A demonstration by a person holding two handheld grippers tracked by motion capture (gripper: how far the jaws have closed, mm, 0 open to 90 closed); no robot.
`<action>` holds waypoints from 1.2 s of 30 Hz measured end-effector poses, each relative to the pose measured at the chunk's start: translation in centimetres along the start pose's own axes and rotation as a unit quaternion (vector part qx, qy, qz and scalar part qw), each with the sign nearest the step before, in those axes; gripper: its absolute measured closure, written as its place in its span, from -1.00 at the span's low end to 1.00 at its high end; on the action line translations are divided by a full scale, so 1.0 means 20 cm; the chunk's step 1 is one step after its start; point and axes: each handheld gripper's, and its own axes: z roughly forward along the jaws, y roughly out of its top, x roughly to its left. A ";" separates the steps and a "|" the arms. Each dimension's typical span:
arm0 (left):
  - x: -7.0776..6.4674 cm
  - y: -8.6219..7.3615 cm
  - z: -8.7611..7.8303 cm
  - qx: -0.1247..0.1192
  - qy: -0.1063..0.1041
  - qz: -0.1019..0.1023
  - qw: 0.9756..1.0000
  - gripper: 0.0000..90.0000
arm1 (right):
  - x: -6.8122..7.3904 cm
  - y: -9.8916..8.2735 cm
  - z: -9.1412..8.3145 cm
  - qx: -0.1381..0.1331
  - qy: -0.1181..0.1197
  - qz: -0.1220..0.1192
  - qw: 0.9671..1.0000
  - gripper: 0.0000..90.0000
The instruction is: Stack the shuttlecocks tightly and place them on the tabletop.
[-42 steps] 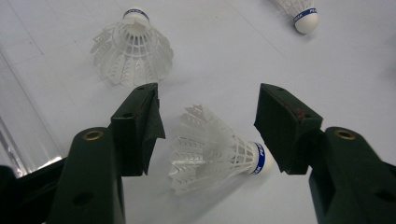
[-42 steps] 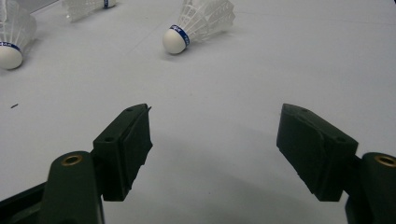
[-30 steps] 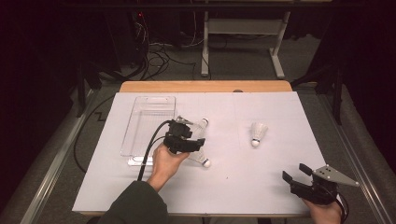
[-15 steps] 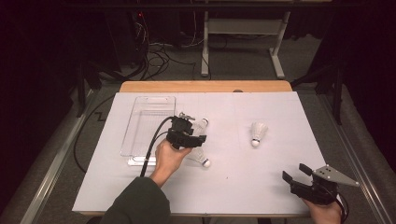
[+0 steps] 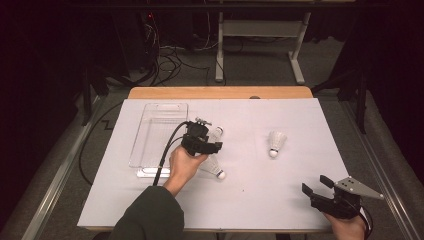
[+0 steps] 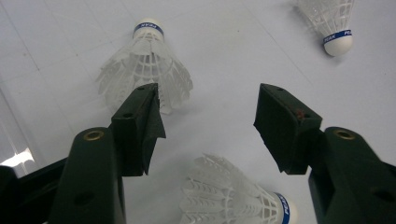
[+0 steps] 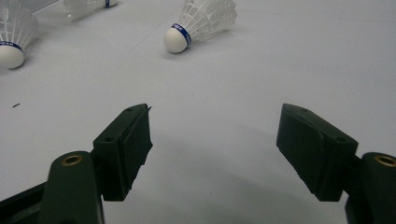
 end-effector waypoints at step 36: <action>0.06 0.14 0.18 0.046 0.014 -0.056 0.997 0.29 | 0.00 0.00 0.00 -0.003 0.006 0.001 1.000 -0.41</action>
